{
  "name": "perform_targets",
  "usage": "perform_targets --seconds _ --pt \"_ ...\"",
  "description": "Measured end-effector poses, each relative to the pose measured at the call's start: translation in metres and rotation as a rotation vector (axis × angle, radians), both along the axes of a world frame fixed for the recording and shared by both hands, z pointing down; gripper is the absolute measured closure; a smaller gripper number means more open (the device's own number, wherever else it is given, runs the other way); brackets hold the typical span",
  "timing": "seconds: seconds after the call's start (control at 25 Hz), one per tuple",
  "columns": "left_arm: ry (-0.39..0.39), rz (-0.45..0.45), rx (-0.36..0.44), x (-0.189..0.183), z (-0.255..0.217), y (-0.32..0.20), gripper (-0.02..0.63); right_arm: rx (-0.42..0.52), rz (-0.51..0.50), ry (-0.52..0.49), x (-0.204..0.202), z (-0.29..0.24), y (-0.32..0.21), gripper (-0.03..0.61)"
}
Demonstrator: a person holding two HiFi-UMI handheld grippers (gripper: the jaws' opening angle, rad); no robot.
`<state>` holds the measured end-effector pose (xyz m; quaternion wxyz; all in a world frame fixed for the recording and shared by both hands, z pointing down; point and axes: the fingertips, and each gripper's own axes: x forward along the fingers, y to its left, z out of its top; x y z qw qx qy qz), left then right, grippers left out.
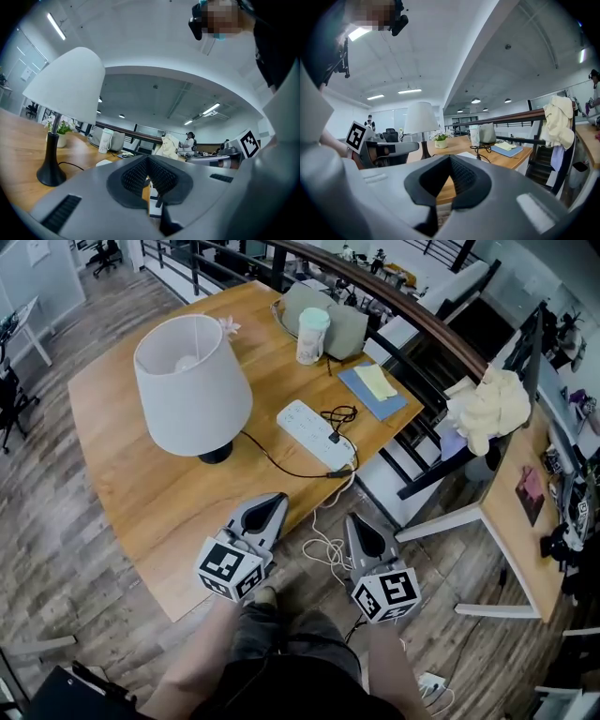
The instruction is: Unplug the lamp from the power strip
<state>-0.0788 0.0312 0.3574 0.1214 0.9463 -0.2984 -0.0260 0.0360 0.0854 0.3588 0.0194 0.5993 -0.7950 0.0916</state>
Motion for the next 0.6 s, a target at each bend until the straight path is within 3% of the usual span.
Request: perform_targets --seconds 0.32,0.6 --pt "0.005 0.021 -0.02 0.009 0.007 -0.022 0.617 -0.023 0.035 -0.008 0.016 0.003 -0.017 0.571" --pt "0.014 0.032 -0.024 0.029 0.009 -0.045 0.617 -0.018 0.0 0.006 0.023 0.003 -0.051 0.571"
